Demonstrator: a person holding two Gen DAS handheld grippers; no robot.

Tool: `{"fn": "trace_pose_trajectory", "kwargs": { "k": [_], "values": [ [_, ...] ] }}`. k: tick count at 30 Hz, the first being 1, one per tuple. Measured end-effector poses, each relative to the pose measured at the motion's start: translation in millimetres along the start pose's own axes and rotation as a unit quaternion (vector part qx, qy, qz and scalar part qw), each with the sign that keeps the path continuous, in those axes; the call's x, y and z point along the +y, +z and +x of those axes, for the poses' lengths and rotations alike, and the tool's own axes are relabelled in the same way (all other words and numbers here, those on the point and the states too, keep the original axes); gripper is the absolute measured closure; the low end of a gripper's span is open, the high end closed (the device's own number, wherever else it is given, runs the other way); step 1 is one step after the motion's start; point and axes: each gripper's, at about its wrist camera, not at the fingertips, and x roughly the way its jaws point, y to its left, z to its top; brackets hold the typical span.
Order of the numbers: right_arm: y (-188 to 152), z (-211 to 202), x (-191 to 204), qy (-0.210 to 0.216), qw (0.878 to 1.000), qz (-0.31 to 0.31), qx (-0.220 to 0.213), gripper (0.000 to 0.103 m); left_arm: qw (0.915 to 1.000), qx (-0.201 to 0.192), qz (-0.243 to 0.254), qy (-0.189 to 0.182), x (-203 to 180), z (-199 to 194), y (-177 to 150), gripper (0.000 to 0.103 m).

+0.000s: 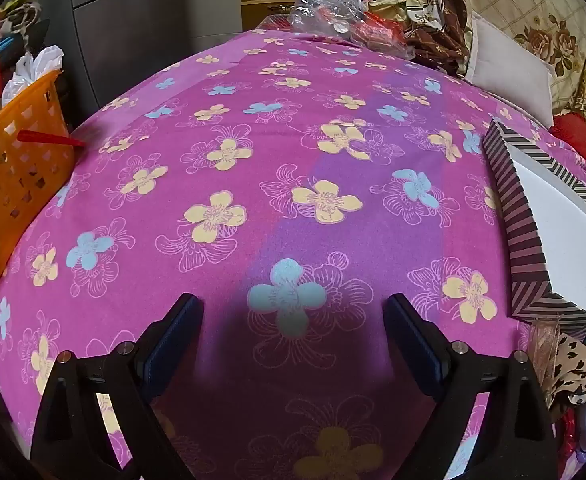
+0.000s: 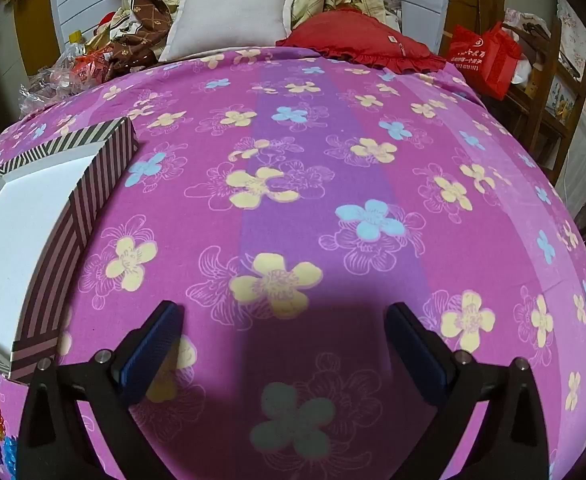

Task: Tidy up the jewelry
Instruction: 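Move both tools over the pile of hair accessories beside the box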

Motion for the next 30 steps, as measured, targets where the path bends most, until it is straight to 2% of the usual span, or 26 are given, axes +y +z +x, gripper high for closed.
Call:
{"fn": "trace_pose_trajectory", "kwargs": {
  "k": [6, 9, 11, 16, 18, 24, 27, 30],
  "values": [
    [-0.1, 0.0, 0.0, 0.0, 1.0, 0.0, 0.0, 0.0, 1.0, 0.005, -0.003, 0.006, -0.4, -5.6, -5.8, 0.012],
    [0.1, 0.3, 0.0, 0.0, 1.0, 0.001, 0.0, 0.0, 0.9994, 0.033, -0.006, 0.005, -0.8, -7.3, -2.5, 0.023],
    [-0.6, -0.1, 0.6, -0.005, 1.0, 0.011, 0.002, 0.0, 0.9993, 0.038, 0.001, 0.001, -5.3, -22.5, -14.1, 0.033],
    [-12.9, -14.6, 7.1, 0.005, 0.998, 0.009, 0.064, 0.002, 0.9998, 0.009, 0.012, -0.008, -12.4, -56.9, -33.9, 0.033],
    [-27.7, -37.5, 11.2, 0.0, 0.999, 0.018, 0.051, 0.006, 0.9999, -0.004, 0.014, -0.009, -16.5, -72.3, -39.4, 0.033],
    [-69.5, -126.0, 44.6, 0.031, 0.999, 0.019, -0.028, 0.006, 0.9988, -0.038, 0.017, -0.025, -40.7, -121.0, -57.5, 0.033],
    [-84.9, -158.6, 69.4, 0.067, 0.996, 0.014, -0.051, 0.006, 0.9978, -0.046, 0.022, -0.042, -53.8, -138.3, -65.4, 0.033],
    [-93.9, -177.9, 98.5, 0.099, 0.994, 0.008, -0.054, 0.006, 0.9964, -0.05, 0.026, -0.064, -67.5, -153.3, -71.2, 0.033]
  ]
}}
